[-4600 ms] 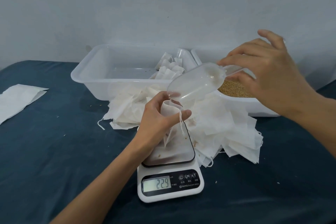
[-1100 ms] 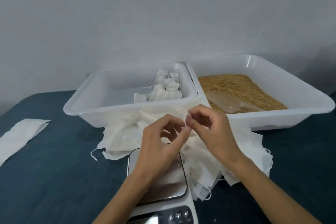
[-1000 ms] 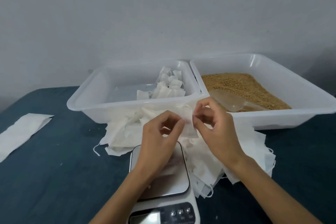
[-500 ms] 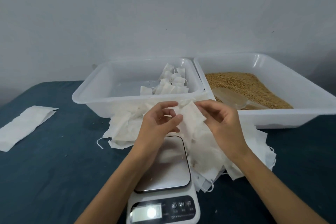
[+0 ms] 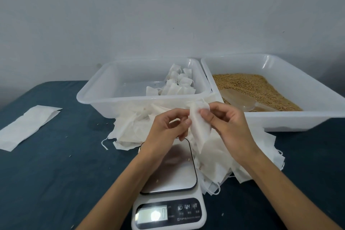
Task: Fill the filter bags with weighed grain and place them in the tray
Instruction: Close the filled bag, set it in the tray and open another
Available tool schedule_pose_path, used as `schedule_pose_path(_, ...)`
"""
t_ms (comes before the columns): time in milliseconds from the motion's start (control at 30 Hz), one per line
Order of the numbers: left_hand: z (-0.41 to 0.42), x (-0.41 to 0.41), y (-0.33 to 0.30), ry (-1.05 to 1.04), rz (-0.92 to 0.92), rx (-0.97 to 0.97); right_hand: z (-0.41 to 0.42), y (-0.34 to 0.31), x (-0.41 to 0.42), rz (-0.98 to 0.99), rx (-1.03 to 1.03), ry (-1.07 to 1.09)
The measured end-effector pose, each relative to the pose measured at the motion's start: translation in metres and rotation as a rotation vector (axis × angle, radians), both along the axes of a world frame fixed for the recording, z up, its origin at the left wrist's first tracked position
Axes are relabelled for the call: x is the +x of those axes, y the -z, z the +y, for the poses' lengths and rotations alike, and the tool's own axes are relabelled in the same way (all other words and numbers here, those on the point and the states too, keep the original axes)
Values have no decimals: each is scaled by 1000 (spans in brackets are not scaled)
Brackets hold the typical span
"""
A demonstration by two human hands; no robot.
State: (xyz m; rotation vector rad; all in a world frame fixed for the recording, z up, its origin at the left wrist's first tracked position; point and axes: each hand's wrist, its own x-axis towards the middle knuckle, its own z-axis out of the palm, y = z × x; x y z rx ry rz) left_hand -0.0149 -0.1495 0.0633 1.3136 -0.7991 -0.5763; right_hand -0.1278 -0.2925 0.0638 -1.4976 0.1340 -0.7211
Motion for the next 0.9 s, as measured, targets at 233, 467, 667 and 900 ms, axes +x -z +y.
schedule_pose_path(233,-1,-3,-1,-10,-33,38,-1,2,2,-48,-147,226)
schedule_pose_path(467,2,5,1,52,119,28,4,2,-2,-16,-152,280)
schedule_pose_path(667,2,10,3,-99,177,8,9,-1,-3,-42,-233,216)
schedule_pose_path(900,3,9,1,-143,110,-41,7,-2,-4,-29,-195,217)
